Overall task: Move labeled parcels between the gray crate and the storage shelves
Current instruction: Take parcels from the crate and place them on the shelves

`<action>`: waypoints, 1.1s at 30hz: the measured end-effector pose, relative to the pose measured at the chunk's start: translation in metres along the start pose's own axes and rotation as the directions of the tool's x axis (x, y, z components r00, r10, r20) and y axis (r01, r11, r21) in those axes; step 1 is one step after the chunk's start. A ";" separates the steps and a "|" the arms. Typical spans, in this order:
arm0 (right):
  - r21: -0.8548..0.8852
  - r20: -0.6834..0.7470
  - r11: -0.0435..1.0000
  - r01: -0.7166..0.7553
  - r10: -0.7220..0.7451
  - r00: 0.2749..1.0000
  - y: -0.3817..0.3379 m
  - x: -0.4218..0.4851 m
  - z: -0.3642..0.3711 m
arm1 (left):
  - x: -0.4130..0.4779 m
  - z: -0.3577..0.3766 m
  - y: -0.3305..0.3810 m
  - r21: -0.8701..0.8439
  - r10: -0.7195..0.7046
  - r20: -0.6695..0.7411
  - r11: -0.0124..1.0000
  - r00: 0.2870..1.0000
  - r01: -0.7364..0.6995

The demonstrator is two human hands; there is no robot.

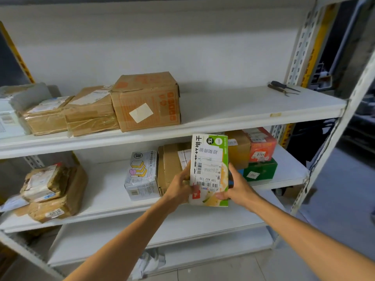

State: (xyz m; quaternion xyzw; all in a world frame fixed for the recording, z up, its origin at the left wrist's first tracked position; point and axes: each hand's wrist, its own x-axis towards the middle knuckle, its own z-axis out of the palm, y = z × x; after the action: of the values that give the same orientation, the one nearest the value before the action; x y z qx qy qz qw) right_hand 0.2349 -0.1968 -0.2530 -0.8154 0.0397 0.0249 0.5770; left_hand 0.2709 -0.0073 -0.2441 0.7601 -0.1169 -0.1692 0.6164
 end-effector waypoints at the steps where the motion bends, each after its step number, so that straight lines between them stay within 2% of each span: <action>1: 0.012 -0.032 1.000 -0.008 0.008 0.999 0.006 -0.005 -0.003 | 0.001 0.005 -0.001 0.005 0.003 0.027 1.000 1.000 -0.003; 5: 0.026 -0.173 0.998 -0.054 0.058 0.983 0.027 -0.035 -0.022 | 0.016 0.033 -0.009 0.047 0.037 0.171 0.998 0.985 -0.045; 8: 0.051 -0.306 0.994 -0.092 0.103 0.946 0.042 -0.066 -0.040 | 0.029 0.066 -0.009 0.088 0.078 0.311 0.990 0.947 -0.110; 12: 0.116 -0.510 0.984 -0.137 0.177 0.842 0.075 -0.125 -0.066 | 0.031 0.136 -0.010 0.080 0.128 0.501 0.978 0.856 -0.193; 15: 0.150 -0.618 0.972 -0.178 0.233 0.751 0.108 -0.188 -0.083 | 0.017 0.202 -0.018 0.072 0.102 0.640 0.979 0.762 -0.191; 17: 0.196 -0.698 0.960 -0.199 0.279 0.659 0.126 -0.240 -0.090 | -0.003 0.250 -0.024 0.077 0.078 0.744 0.977 0.664 -0.200; 21: 0.292 -0.812 0.927 -0.235 0.370 0.451 0.146 -0.349 -0.094 | -0.063 0.341 -0.027 0.076 0.036 0.906 0.967 0.422 -0.244; 23: 0.339 -0.858 0.912 -0.229 0.400 0.322 0.156 -0.402 -0.092 | -0.096 0.383 -0.021 0.094 -0.009 0.956 0.956 0.294 -0.277; 26: 0.395 -0.900 0.901 -0.182 0.419 0.120 0.159 -0.475 -0.085 | -0.151 0.450 -0.010 0.059 -0.015 0.991 0.938 0.129 -0.342; 29: 0.422 -0.905 0.900 -0.106 0.412 -0.104 0.156 -0.540 -0.075 | -0.213 0.506 0.000 -0.028 -0.011 0.995 0.925 -0.098 -0.380; 31: 0.442 -0.885 0.895 -0.057 0.425 -0.193 0.155 -0.578 -0.067 | -0.253 0.536 0.002 -0.054 -0.036 0.976 0.917 -0.215 -0.396; 33: 0.458 -0.854 0.889 -0.016 0.435 -0.287 0.153 -0.612 -0.056 | -0.292 0.560 0.002 -0.076 -0.055 0.951 0.912 -0.304 -0.403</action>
State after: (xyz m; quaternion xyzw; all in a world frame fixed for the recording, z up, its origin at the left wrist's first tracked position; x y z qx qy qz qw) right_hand -0.3889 -0.2781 -0.3255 -0.4085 0.6336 -0.5139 0.4095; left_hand -0.2209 -0.3972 -0.3115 0.3720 -0.6956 -0.5890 0.1758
